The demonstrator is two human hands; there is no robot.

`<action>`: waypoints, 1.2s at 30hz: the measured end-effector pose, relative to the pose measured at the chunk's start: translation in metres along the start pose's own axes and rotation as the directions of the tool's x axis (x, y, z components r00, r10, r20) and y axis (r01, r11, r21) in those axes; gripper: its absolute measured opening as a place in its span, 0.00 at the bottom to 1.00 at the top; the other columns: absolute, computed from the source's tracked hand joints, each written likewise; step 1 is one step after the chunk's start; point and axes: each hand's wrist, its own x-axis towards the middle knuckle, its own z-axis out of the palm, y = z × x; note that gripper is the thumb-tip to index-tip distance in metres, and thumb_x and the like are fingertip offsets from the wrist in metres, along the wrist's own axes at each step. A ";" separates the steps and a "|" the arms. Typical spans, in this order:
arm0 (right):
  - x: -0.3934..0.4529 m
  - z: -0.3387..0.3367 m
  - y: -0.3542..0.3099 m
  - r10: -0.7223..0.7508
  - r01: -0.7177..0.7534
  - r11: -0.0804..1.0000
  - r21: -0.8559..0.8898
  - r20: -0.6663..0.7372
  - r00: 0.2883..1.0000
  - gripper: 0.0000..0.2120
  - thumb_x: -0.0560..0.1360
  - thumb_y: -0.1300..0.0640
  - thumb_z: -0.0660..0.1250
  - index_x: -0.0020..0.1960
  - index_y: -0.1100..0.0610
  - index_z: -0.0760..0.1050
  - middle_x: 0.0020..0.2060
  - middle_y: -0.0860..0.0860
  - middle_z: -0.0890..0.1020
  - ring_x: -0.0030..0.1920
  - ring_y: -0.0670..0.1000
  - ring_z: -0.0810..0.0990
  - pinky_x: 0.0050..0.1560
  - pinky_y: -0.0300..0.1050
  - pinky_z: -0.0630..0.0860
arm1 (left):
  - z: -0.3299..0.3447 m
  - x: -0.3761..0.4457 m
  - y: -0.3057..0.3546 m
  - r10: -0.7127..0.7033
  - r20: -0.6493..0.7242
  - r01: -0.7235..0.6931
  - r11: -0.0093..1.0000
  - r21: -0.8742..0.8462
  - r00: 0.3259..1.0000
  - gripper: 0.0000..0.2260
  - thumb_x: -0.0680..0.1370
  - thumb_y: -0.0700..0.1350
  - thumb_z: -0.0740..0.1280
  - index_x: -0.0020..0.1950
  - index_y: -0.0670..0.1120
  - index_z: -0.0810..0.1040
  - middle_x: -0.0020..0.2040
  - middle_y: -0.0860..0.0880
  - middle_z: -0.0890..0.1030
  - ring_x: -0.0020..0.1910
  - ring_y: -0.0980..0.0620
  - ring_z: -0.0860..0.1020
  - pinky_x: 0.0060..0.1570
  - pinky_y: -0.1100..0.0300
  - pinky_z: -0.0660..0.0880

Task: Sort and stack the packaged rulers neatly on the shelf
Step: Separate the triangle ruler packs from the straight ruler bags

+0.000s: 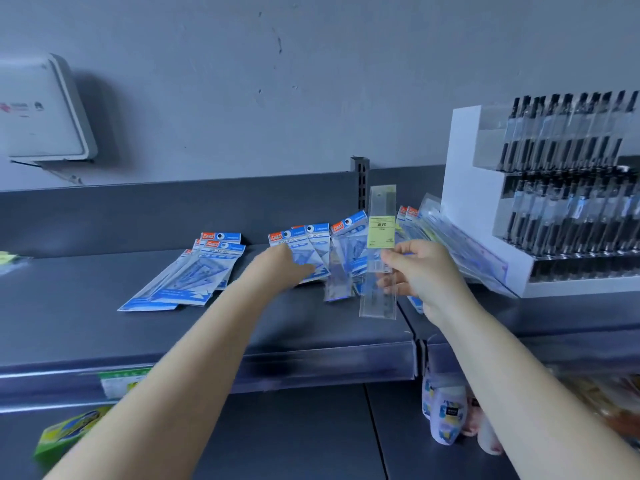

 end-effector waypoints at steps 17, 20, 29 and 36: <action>0.025 0.015 0.018 -0.096 0.095 0.992 -0.086 -0.007 0.995 0.03 0.76 0.62 0.66 0.45 0.62 0.73 0.32 0.54 0.81 0.28 0.52 0.80 0.32 0.45 0.78 | 0.030 0.057 0.018 -0.055 0.090 0.092 0.878 -0.470 0.994 0.32 0.66 0.43 0.78 0.68 0.40 0.70 0.61 0.44 0.77 0.56 0.46 0.77 0.52 0.58 0.73; 0.026 0.015 0.016 -0.110 0.109 0.993 -0.053 -0.016 0.994 0.03 0.76 0.63 0.65 0.47 0.63 0.73 0.32 0.55 0.81 0.25 0.48 0.80 0.29 0.42 0.78 | 0.027 0.055 0.016 -0.030 0.058 0.056 0.849 -0.525 0.998 0.24 0.68 0.40 0.76 0.63 0.41 0.76 0.50 0.44 0.80 0.37 0.50 0.75 0.32 0.65 0.72; 0.022 0.052 -0.003 -0.104 0.104 0.995 -0.004 0.046 0.994 0.05 0.76 0.63 0.66 0.42 0.59 0.72 0.32 0.54 0.79 0.22 0.46 0.79 0.25 0.37 0.77 | -0.039 0.038 -0.052 -0.104 -0.023 0.034 0.513 -0.858 0.994 0.09 0.72 0.30 0.67 0.51 0.39 0.78 0.41 0.43 0.80 0.38 0.45 0.79 0.47 0.51 0.78; 0.013 0.127 -0.019 -0.089 0.085 0.996 0.040 0.125 0.988 0.05 0.76 0.64 0.65 0.42 0.60 0.72 0.30 0.52 0.77 0.21 0.45 0.78 0.26 0.37 0.77 | -0.076 0.036 -0.142 -0.205 -0.141 0.035 0.673 -0.738 0.969 0.11 0.72 0.33 0.69 0.53 0.38 0.80 0.39 0.44 0.80 0.36 0.51 0.79 0.37 0.60 0.77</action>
